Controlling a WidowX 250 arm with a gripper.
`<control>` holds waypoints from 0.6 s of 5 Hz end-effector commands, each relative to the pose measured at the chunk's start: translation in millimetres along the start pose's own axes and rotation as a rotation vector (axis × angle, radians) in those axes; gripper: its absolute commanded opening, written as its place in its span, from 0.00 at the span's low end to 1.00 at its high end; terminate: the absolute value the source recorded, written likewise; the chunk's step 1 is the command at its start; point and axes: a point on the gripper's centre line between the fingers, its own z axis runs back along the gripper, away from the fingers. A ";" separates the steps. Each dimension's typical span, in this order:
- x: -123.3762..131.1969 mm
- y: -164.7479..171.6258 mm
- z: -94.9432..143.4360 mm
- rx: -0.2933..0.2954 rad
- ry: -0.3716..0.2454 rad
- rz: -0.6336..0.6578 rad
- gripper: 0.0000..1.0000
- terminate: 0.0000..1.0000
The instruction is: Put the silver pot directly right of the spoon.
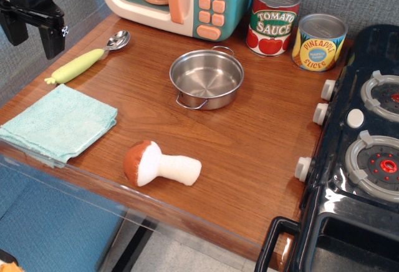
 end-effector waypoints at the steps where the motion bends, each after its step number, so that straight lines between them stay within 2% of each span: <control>1: 0.0 0.0 0.0 0.000 0.000 0.000 1.00 0.00; 2: 8.6 -31.6 8.2 0.065 0.012 -0.142 1.00 0.00; 3: 15.6 -62.4 15.8 0.014 -0.037 -0.215 1.00 0.00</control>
